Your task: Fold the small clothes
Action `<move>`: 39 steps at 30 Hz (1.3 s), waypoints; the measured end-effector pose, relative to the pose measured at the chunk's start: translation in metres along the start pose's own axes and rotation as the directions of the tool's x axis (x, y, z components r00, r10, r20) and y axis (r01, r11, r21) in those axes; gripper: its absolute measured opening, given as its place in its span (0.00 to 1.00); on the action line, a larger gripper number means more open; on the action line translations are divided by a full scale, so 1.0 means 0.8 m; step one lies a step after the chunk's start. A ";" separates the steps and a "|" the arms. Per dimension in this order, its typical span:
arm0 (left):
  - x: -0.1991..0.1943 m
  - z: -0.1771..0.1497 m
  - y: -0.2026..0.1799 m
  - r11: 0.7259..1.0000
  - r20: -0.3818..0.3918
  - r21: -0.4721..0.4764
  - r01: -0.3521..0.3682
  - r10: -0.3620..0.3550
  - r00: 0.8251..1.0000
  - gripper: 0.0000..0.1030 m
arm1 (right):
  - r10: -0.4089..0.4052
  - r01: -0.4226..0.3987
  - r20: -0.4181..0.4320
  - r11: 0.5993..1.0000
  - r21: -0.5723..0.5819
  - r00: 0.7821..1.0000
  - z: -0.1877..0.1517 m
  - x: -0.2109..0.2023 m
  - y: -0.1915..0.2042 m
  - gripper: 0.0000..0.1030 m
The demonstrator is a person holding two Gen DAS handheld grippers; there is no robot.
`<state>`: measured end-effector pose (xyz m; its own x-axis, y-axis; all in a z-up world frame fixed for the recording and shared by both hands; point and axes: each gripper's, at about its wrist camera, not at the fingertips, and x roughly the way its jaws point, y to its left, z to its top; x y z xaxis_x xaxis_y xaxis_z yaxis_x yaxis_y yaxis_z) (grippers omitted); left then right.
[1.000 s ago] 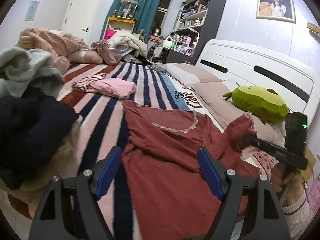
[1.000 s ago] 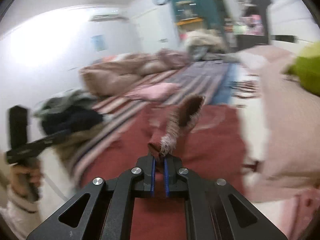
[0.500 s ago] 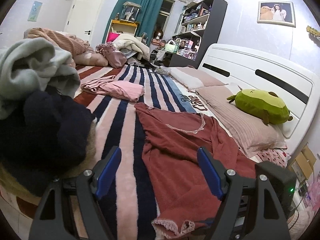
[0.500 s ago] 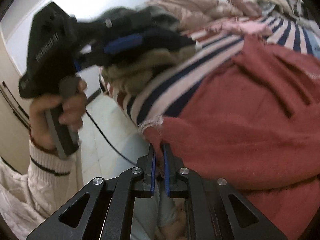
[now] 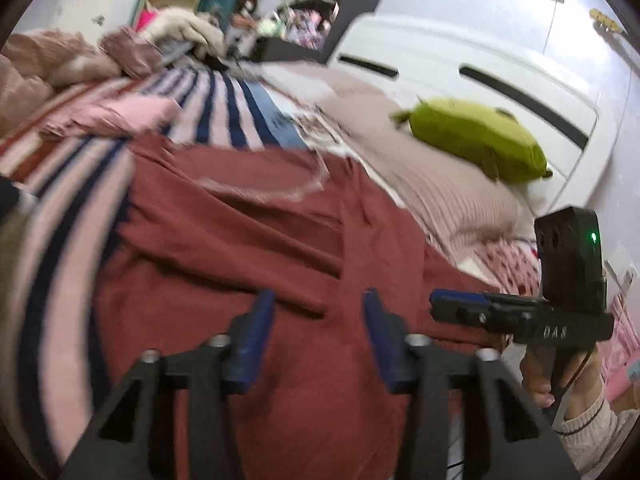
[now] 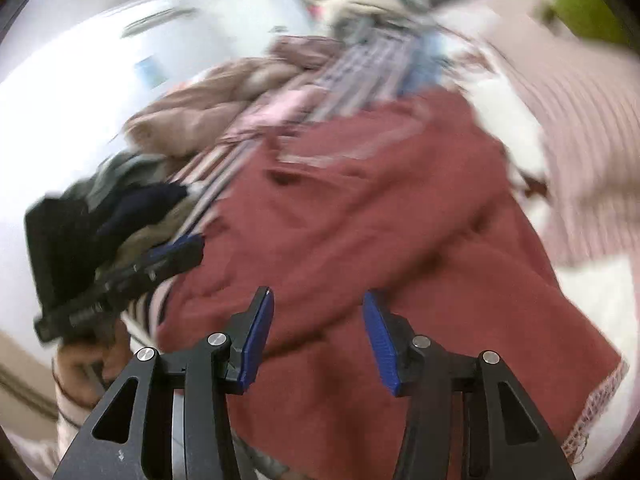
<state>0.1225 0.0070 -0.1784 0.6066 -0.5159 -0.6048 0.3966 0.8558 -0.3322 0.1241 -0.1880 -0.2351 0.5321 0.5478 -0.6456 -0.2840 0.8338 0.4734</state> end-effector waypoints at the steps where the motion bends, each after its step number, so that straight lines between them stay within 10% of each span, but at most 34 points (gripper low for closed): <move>1: 0.013 -0.002 -0.003 1.000 -0.026 0.001 0.004 -0.004 1.000 0.35 | 0.019 -0.019 -0.001 0.999 0.029 1.000 -0.002 0.005 -0.007 0.42; 7: 0.057 -0.009 -0.025 0.999 -0.118 0.018 0.039 -0.036 0.992 0.32 | 0.073 -0.076 0.033 0.994 0.083 0.997 0.005 0.031 -0.020 0.42; 9: 0.059 -0.009 -0.031 0.999 -0.130 0.039 0.014 -0.009 0.991 0.10 | 0.071 -0.074 0.043 0.994 0.085 0.997 0.011 0.043 -0.019 0.33; 11: 0.052 -0.006 -0.030 0.999 -0.124 0.038 0.008 -0.003 0.992 0.04 | 0.028 -0.031 0.044 0.996 0.080 0.999 0.019 0.053 -0.016 0.03; 16: 0.025 0.005 -0.029 0.995 -0.051 0.077 -0.068 0.072 0.996 0.03 | -0.002 -0.002 0.097 0.999 0.045 0.995 0.013 0.029 -0.011 0.01; 24: -0.013 -0.007 0.004 0.985 -0.055 0.087 -0.149 0.154 0.987 0.50 | 0.051 -0.055 0.073 0.997 0.055 0.996 -0.005 -0.027 -0.039 0.03; 26: -0.050 -0.011 0.025 0.983 -0.025 0.040 -0.179 0.180 0.983 0.66 | 0.038 -0.042 0.102 0.999 0.035 0.994 -0.006 -0.063 -0.050 0.21; 31: -0.101 -0.034 0.066 0.985 -0.044 -0.042 -0.168 0.166 0.985 0.72 | -0.088 0.088 0.046 0.996 -0.003 0.995 -0.021 -0.113 -0.089 0.34; 39: -0.082 -0.075 0.085 0.981 -0.093 -0.145 -0.130 0.117 0.989 0.72 | -0.037 0.037 -0.003 0.999 0.036 0.999 -0.049 -0.112 -0.120 0.42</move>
<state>0.0688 0.1014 -0.2047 0.5824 -0.4063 -0.7041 0.2103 0.9120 -0.3523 0.0724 -0.3142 -0.2465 0.5402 0.5167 -0.6642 -0.2352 0.8505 0.4704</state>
